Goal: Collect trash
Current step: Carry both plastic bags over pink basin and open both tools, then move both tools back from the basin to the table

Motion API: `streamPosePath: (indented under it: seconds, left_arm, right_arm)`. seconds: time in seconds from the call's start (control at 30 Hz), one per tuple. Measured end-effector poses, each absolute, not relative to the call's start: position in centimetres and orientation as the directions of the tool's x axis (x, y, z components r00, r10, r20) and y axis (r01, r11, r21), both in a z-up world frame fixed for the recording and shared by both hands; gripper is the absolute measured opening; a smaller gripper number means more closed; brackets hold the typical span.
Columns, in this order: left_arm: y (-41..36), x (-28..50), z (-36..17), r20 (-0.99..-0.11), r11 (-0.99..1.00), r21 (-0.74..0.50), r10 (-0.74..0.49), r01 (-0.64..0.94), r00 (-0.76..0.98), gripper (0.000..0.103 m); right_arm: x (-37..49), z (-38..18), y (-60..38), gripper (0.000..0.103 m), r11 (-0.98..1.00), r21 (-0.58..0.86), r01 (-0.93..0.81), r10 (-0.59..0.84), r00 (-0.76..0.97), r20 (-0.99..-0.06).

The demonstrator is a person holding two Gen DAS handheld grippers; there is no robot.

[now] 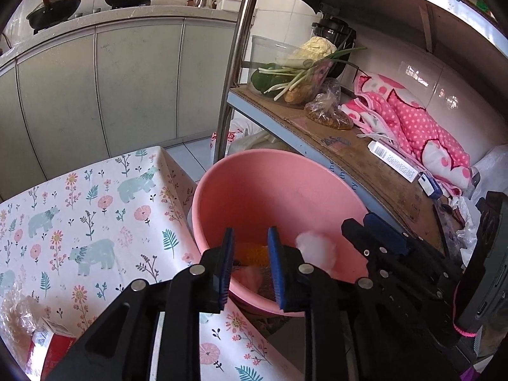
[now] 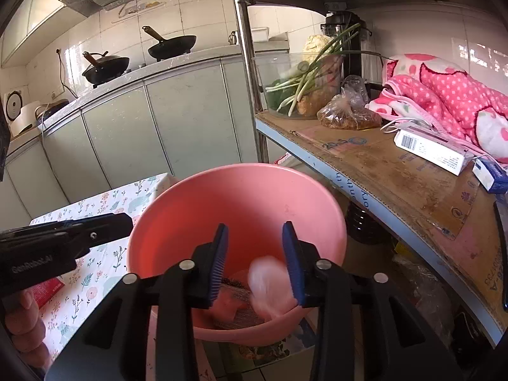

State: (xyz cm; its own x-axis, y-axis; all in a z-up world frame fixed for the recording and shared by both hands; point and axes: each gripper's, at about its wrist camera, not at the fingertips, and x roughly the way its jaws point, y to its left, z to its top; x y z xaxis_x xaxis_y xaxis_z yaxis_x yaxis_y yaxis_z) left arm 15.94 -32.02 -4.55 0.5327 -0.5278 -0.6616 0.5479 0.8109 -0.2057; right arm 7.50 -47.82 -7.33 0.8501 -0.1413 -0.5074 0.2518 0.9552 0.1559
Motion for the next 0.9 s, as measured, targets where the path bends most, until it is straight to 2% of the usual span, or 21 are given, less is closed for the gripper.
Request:
streamPosePath:
  seconds: [0.5,0.9]
  left_arm:
    - [-30.0,14.3,-2.3,-0.635,0.811,-0.242,-0.547,0.533,0.545,0.025]
    - [-26.7,10.9,1.2,-0.578,0.797,-0.243,-0.577,0.553,0.577,0.025]
  right_arm:
    - [5.5,-5.4,-45.3,0.038,0.974,0.132,0.184,-0.097,0.866,-0.491]
    - [3.6,-3.4,-41.7,0.038,0.986,0.126,0.11,-0.039,0.885,-0.464]
